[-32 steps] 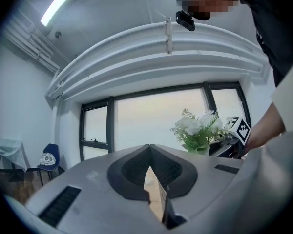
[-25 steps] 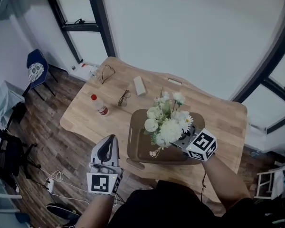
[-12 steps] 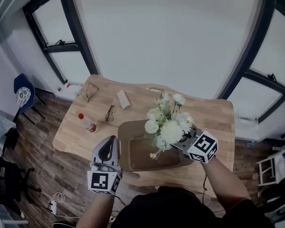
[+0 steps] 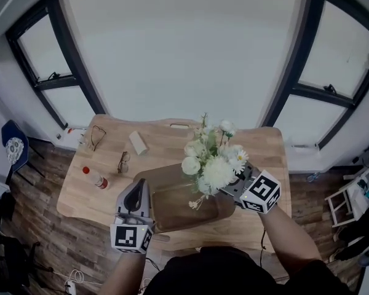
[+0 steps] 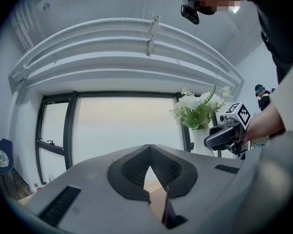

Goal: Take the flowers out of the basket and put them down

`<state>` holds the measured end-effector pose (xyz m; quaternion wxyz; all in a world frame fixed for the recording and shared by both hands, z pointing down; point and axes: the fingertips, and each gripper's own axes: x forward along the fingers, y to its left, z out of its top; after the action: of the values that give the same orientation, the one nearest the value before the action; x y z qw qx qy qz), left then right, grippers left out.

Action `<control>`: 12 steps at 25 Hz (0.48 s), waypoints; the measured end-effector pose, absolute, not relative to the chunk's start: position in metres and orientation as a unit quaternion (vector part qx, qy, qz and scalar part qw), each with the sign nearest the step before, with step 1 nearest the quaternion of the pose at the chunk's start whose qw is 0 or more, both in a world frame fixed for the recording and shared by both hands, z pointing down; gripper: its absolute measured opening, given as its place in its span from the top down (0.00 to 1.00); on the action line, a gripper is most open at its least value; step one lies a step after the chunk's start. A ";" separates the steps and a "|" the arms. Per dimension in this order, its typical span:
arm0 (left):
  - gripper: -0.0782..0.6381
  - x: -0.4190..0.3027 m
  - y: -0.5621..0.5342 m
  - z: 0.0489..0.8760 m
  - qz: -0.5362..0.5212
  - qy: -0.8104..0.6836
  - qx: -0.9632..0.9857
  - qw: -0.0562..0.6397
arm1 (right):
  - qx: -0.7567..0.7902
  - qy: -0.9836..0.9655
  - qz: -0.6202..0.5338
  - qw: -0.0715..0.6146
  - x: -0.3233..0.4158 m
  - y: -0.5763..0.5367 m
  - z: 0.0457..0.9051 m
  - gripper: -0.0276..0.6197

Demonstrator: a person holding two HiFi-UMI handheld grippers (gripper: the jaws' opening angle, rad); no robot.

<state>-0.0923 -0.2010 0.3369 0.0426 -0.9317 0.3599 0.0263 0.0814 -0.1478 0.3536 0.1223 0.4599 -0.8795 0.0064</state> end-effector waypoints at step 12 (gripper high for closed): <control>0.88 -0.041 -0.196 0.329 0.038 0.329 -0.942 0.052 | 0.518 -0.848 -0.001 0.110 0.145 -0.119 0.340 0.60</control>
<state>-0.0409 -0.1956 0.3285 0.0519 -0.9422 0.3289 0.0382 0.1452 -0.1190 0.3399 0.1097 0.5184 -0.8481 -0.0008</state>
